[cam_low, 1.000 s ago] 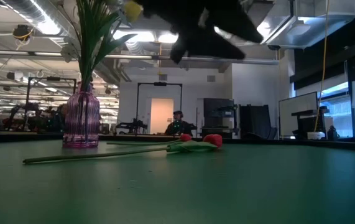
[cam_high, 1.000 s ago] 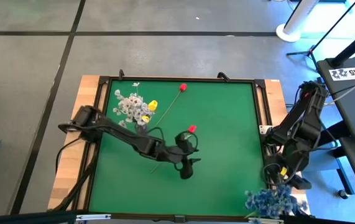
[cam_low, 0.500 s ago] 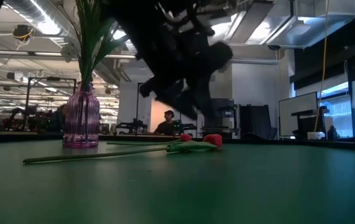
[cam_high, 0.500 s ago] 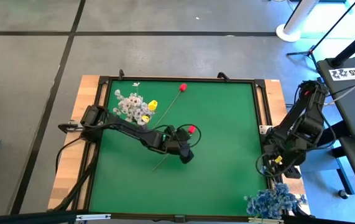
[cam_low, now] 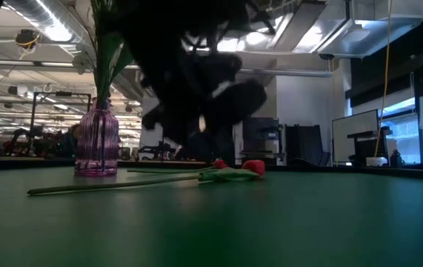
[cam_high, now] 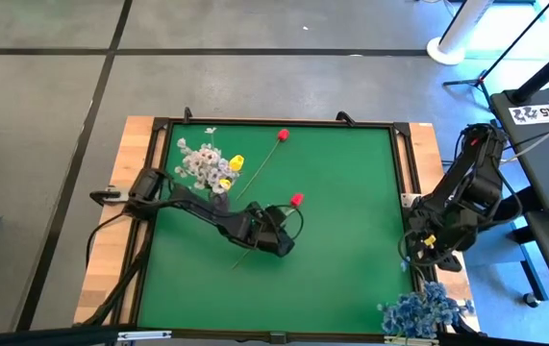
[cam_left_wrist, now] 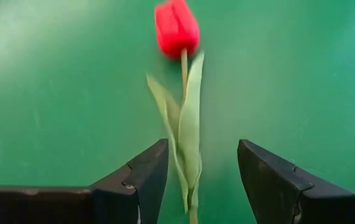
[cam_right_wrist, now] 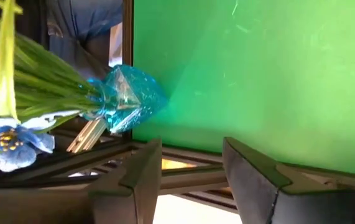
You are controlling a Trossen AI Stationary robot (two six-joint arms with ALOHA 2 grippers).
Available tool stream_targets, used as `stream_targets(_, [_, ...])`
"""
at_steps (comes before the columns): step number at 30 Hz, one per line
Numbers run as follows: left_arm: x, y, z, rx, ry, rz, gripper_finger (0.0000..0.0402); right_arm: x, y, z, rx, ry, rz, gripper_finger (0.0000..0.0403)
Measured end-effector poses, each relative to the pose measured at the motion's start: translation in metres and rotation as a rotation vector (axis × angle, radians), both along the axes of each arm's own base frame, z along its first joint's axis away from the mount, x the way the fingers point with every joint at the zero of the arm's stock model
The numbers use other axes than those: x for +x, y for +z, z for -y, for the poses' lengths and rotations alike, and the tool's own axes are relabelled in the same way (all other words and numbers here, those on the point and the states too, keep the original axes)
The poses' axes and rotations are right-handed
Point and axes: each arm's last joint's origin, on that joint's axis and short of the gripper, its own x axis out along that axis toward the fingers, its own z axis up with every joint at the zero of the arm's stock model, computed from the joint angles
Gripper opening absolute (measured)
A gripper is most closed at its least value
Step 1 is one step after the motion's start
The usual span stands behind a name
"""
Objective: Sort flowers into vase by color
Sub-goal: Put the bottom red flower into the blue vase
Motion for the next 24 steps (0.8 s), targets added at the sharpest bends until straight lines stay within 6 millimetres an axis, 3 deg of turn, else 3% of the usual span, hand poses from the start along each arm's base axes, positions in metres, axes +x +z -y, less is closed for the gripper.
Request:
stream_targets(6, [-0.004, -0.034, -0.003, -0.022, 0.08, 0.032, 0.0187, 0.001, 0.001, 0.0, -0.004, -0.009, 0.012, 0.0172])
stream_targets(11, [-0.012, -0.045, 0.003, 0.01, 0.116, 0.076, 0.0175, 0.001, 0.028, 0.003, 0.046, -0.041, 0.107, 0.0172])
stream_targets(14, [-0.014, -0.046, 0.009, 0.03, 0.121, 0.096, 0.0134, 0.0, 0.053, 0.01, 0.059, -0.065, 0.252, 0.0172])
stream_targets(19, [-0.019, -0.044, 0.022, 0.07, 0.117, 0.122, 0.002, 0.001, 0.079, 0.022, -0.033, -0.114, 0.515, 0.0172])
stream_targets(24, [-0.024, -0.013, 0.037, 0.062, 0.047, 0.185, 0.0014, 0.008, 0.083, 0.025, -0.292, -0.188, 0.753, 0.0172])
